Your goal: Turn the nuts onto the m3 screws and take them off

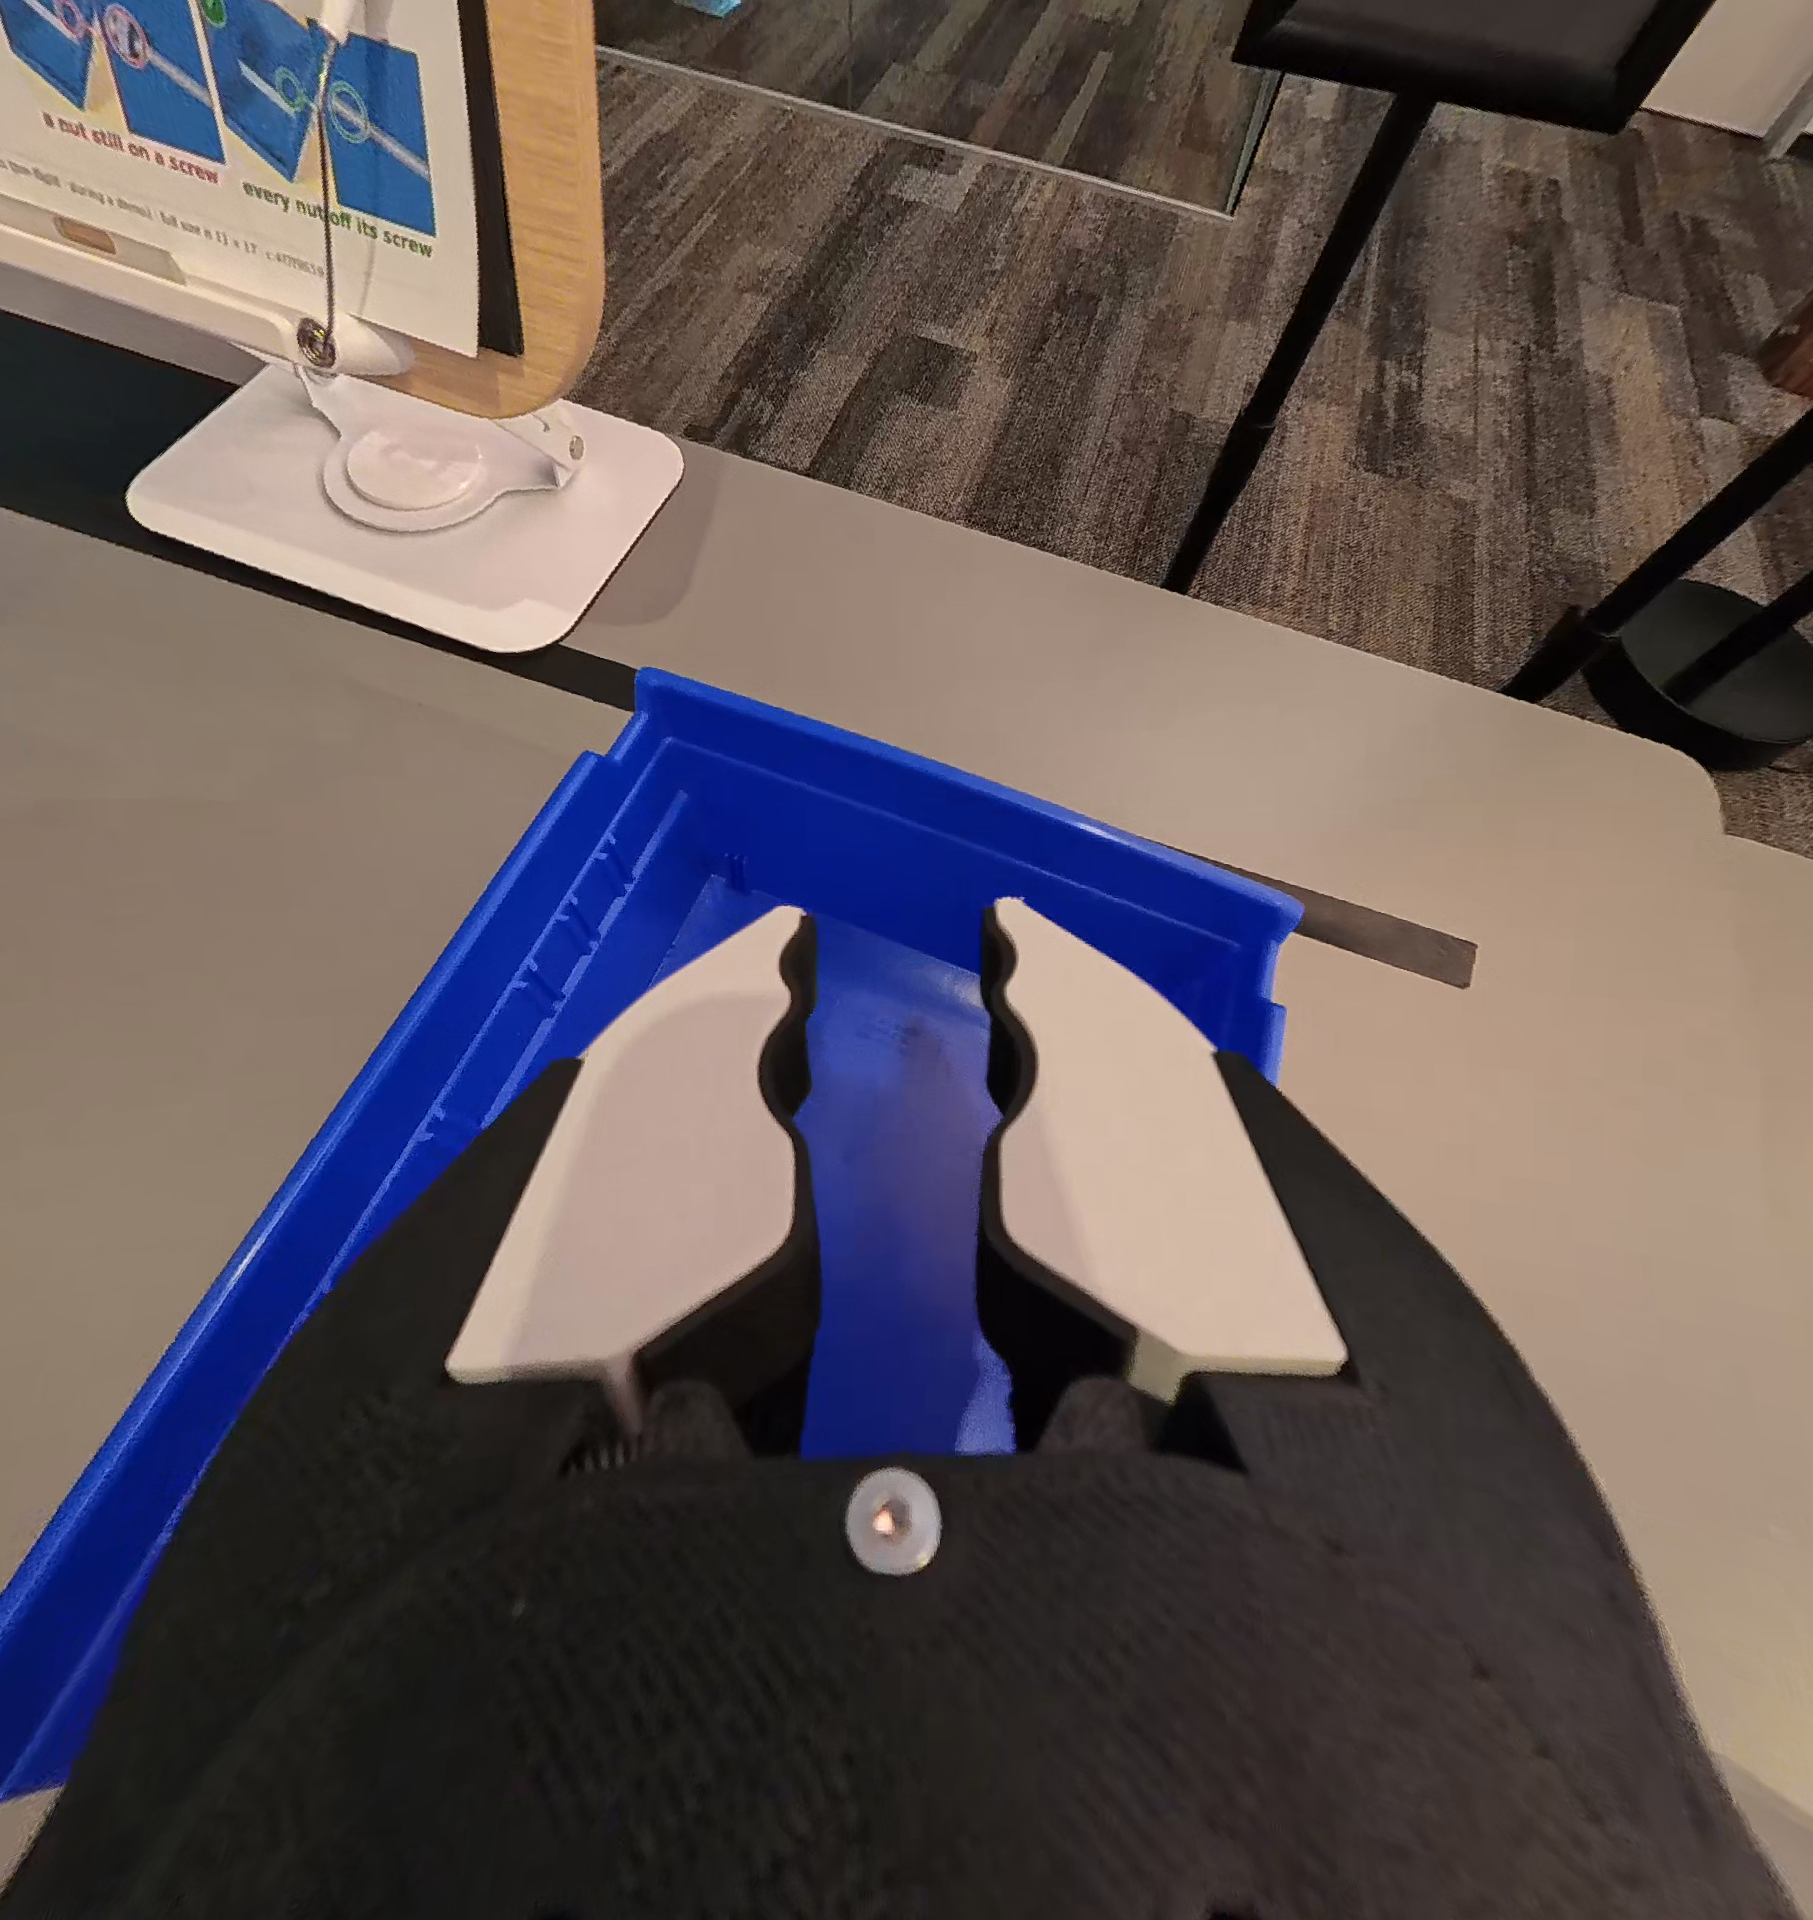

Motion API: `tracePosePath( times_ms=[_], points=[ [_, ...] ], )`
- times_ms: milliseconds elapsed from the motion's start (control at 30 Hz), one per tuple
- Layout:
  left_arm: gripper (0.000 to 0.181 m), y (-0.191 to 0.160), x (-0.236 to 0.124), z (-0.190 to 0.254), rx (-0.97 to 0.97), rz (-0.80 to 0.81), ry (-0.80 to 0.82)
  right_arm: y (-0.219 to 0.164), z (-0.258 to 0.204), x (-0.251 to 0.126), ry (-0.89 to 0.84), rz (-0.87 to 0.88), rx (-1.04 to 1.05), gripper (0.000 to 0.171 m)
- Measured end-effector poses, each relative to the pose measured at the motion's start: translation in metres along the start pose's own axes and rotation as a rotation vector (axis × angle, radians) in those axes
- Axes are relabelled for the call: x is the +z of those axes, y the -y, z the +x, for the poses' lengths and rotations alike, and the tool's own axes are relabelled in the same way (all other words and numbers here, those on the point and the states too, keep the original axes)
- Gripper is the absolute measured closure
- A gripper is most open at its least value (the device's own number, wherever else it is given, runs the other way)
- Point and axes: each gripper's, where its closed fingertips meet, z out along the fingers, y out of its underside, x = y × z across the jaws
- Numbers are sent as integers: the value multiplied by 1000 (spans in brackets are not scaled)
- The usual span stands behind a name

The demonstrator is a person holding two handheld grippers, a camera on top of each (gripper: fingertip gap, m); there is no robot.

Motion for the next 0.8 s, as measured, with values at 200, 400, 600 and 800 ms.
tracePosePath(
  times_ms=[200, 400, 600, 800],
  points=[
    [174, 56, -85, 66, 212, 529, -249, 9, -4, 0, -14, 25, -38, 140],
    [164, 72, -92, 111, 351, 645, -488, 13, -14, 1, 39, 57, -29, 140],
    [176, 65, -72, 155, 400, 473, -661, 14, -18, -3, 61, 62, -27, 139],
    [168, 23, -24, 152, 396, 2, -369, 22, -27, -3, 98, 69, -45, 139]
  ],
)
